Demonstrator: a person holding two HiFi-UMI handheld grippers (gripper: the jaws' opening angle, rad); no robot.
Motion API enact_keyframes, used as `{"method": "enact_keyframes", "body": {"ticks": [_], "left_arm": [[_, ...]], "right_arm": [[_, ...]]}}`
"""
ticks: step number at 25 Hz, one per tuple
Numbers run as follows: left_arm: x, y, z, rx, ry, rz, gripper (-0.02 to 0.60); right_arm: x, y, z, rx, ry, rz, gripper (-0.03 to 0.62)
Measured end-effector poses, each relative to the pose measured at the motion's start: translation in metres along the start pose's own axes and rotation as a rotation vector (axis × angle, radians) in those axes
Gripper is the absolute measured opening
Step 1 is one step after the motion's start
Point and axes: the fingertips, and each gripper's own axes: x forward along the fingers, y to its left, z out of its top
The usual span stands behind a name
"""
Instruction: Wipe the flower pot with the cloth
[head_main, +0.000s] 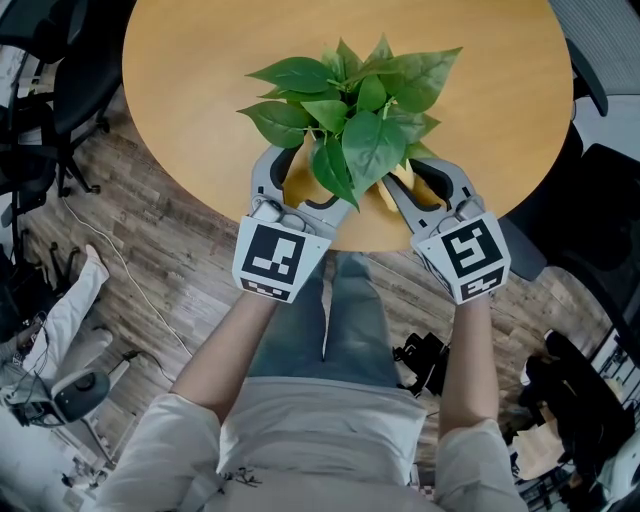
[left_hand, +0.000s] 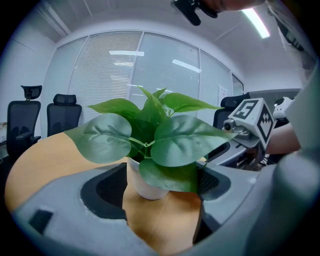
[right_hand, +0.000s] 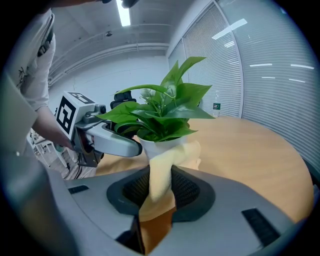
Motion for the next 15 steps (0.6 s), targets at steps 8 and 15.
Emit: {"method": "enact_keyframes", "body": {"ticks": [8,15], "left_arm": [[-0.023,0.012,-0.027,0.084,0.085,-0.126,0.400],[-0.033,0.035,-0.034,0.098,0.037,-0.253,0.400]], "right_arm": [[0.001,-0.001,0.000,0.001,0.003,0.000,0.100],[0.001,0.000,0.001,0.004,-0.001,0.012,0.100]]}}
